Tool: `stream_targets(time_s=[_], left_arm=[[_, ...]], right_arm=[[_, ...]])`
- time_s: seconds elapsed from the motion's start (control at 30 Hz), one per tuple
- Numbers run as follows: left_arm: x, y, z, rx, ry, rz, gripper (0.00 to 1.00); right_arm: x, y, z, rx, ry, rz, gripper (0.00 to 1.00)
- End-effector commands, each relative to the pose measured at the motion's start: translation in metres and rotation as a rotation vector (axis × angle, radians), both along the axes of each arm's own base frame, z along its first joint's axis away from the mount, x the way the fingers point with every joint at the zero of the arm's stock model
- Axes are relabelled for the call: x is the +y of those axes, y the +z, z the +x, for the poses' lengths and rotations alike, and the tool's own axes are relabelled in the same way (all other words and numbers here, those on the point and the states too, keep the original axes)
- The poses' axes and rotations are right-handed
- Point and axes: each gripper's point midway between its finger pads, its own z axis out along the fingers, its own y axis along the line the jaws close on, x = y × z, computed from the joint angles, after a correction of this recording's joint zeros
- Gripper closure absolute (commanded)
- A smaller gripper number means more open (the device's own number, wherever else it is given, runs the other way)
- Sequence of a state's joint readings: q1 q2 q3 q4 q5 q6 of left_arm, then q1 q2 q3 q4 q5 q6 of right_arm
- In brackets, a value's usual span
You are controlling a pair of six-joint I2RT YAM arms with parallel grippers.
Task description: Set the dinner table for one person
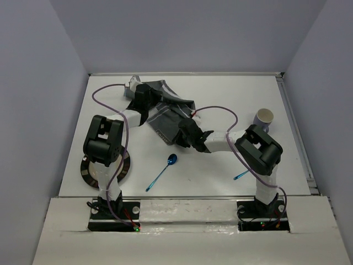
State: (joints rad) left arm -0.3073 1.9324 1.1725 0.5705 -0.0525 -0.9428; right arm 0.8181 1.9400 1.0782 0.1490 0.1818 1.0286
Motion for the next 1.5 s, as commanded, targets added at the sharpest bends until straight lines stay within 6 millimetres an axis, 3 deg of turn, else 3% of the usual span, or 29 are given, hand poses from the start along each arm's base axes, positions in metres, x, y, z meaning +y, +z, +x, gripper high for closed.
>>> stream_targets(time_s=[0.0,0.03,0.1,0.2,0.23,0.33,0.37,0.4,0.43,0.47,0.5,0.53,0.57,0.6,0.67,0.7,0.77,0.8,0.83,0.93,0.97,1.03,1.1,1.17,1.2,1.23,1.3,1.37,1.47], left_arm=[[0.004,0.056,0.001,-0.137,-0.011,-0.006,1.0],[0.006,0.06,0.001,-0.146,-0.01,0.001,1.0],[0.013,0.072,0.002,-0.17,-0.003,0.006,1.0],[0.036,0.108,0.006,-0.235,0.029,0.018,1.0],[0.05,0.126,0.007,-0.272,0.048,0.021,1.0],[0.065,0.177,0.011,-0.347,0.058,0.045,1.0],[0.071,0.186,0.011,-0.352,0.061,0.087,1.0],[0.074,0.216,0.011,-0.404,0.069,0.1,1.0],[0.081,0.238,0.007,-0.437,0.083,0.117,1.0],[0.083,0.256,0.004,-0.462,0.091,0.135,1.0],[0.089,0.287,-0.002,-0.504,0.102,0.163,1.0],[0.091,0.304,-0.007,-0.527,0.104,0.17,1.0],[0.097,0.314,-0.01,-0.525,0.11,0.182,1.0],[0.1,0.35,-0.021,-0.589,0.115,0.185,1.0],[0.106,0.378,-0.033,-0.628,0.121,0.197,1.0],[0.113,0.404,-0.049,-0.667,0.137,0.21,1.0],[0.121,0.424,-0.066,-0.701,0.155,0.214,1.0],[0.13,0.443,-0.084,-0.738,0.171,0.212,1.0],[0.133,0.449,-0.092,-0.751,0.179,0.214,1.0],[0.14,0.47,-0.125,-0.801,0.195,0.203,1.0],[0.14,0.472,-0.132,-0.808,0.196,0.202,1.0],[0.141,0.476,-0.15,-0.824,0.198,0.188,1.0],[0.142,0.466,-0.156,-0.81,0.196,0.186,1.0],[0.146,0.468,-0.176,-0.826,0.212,0.182,1.0],[0.149,0.454,-0.175,-0.806,0.23,0.182,1.0],[0.151,0.462,-0.194,-0.843,0.239,0.172,1.0],[0.153,0.449,-0.2,-0.834,0.248,0.167,1.0],[0.154,0.449,-0.209,-0.843,0.251,0.151,1.0],[0.152,0.433,-0.197,-0.805,0.243,0.14,1.0]], right_arm=[[-0.017,-0.005,0.009,-0.018,-0.105,-0.056,0.93],[-0.024,-0.006,0.008,-0.026,-0.113,-0.077,0.99],[-0.042,0.002,0.015,-0.082,-0.128,-0.137,1.0],[-0.084,0.035,0.04,-0.178,-0.153,-0.196,1.0],[-0.108,0.059,0.057,-0.225,-0.193,-0.198,1.0],[-0.148,0.106,0.087,-0.336,-0.174,-0.27,1.0],[-0.175,0.129,0.098,-0.37,-0.22,-0.311,1.0],[-0.188,0.147,0.105,-0.414,-0.21,-0.378,1.0],[-0.201,0.179,0.117,-0.466,-0.244,-0.399,1.0],[-0.21,0.195,0.119,-0.485,-0.252,-0.441,1.0],[-0.218,0.236,0.125,-0.564,-0.27,-0.486,1.0],[-0.23,0.238,0.124,-0.562,-0.281,-0.533,1.0],[-0.238,0.275,0.124,-0.621,-0.322,-0.548,1.0],[-0.244,0.293,0.123,-0.656,-0.314,-0.597,1.0],[-0.252,0.333,0.117,-0.723,-0.343,-0.61,1.0],[-0.26,0.357,0.107,-0.767,-0.354,-0.625,1.0],[-0.267,0.386,0.095,-0.822,-0.368,-0.623,1.0],[-0.27,0.397,0.087,-0.847,-0.371,-0.622,1.0],[-0.276,0.418,0.072,-0.888,-0.386,-0.599,1.0],[-0.286,0.444,0.043,-0.943,-0.391,-0.561,1.0],[-0.284,0.444,0.043,-0.944,-0.386,-0.551,1.0],[-0.289,0.453,0.021,-0.962,-0.37,-0.518,1.0],[-0.294,0.466,0.001,-0.996,-0.364,-0.486,1.0],[-0.299,0.473,-0.012,-1.011,-0.369,-0.47,1.0],[-0.304,0.48,-0.025,-1.025,-0.374,-0.457,1.0],[-0.306,0.483,-0.031,-1.035,-0.375,-0.448,1.0],[-0.308,0.493,-0.047,-1.069,-0.368,-0.413,1.0],[-0.307,0.496,-0.05,-1.08,-0.357,-0.403,1.0],[-0.301,0.488,-0.034,-1.053,-0.344,-0.439,1.0]])
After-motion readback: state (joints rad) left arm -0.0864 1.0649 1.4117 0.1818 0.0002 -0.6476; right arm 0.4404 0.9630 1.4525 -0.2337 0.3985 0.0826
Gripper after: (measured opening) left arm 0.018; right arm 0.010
